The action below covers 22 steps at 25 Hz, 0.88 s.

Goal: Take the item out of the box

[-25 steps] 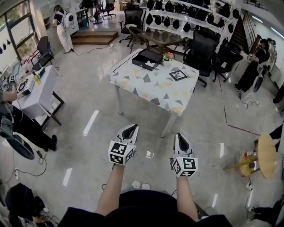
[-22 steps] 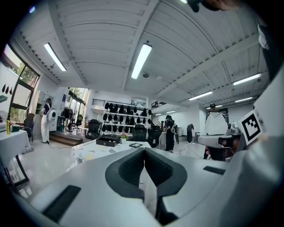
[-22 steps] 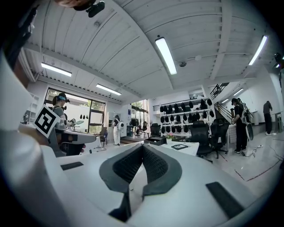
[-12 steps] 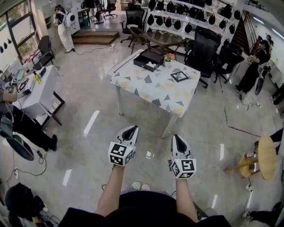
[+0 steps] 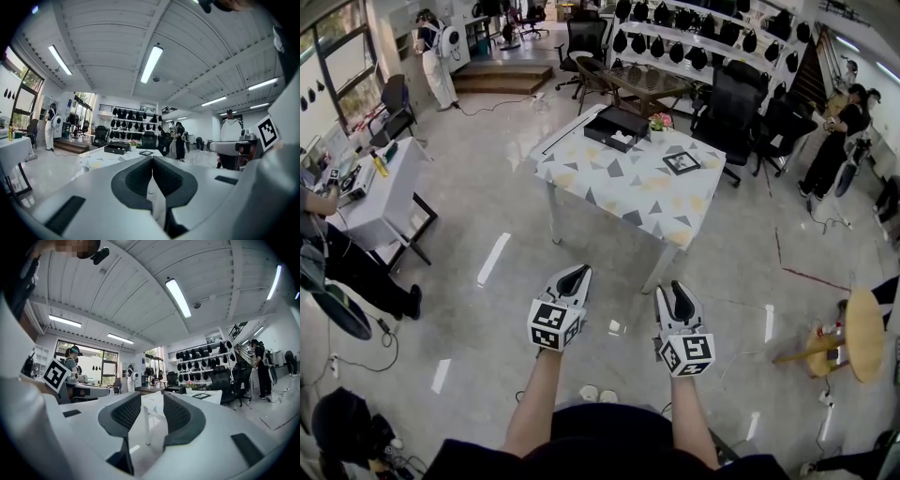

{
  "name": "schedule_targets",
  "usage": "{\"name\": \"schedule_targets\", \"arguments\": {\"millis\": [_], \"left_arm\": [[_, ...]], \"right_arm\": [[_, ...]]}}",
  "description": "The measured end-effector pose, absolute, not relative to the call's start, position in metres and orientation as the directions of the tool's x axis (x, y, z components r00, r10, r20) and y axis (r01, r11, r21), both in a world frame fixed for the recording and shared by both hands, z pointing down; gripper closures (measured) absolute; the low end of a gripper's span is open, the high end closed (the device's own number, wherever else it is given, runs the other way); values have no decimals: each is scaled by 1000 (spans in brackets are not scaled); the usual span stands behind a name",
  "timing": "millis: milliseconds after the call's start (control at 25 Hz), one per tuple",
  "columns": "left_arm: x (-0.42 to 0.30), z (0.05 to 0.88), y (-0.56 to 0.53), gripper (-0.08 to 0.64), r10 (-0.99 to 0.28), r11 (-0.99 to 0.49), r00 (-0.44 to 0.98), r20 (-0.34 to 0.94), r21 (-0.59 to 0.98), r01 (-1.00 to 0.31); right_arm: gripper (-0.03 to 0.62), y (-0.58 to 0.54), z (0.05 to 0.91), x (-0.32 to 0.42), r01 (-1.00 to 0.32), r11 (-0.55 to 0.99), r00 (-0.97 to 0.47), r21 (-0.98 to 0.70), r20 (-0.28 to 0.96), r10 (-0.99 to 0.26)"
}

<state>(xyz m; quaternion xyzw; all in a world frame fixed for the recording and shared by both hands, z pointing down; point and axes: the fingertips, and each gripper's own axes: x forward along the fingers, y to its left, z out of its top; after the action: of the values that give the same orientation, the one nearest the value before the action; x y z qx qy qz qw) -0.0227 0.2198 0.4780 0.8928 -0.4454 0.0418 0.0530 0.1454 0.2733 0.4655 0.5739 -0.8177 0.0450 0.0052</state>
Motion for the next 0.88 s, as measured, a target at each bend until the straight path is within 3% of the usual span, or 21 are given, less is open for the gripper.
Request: {"name": "schedule_targets", "arguments": {"millis": [280, 880], "left_arm": [[-31, 480, 214, 540, -790, -596, 599, 128, 66, -800], [-52, 489, 175, 540, -791, -598, 600, 125, 54, -800]], "right_arm": [[379, 266, 467, 138, -936, 343, -348, -83, 66, -935], [371, 233, 476, 127, -941, 325, -331, -89, 54, -942]]}}
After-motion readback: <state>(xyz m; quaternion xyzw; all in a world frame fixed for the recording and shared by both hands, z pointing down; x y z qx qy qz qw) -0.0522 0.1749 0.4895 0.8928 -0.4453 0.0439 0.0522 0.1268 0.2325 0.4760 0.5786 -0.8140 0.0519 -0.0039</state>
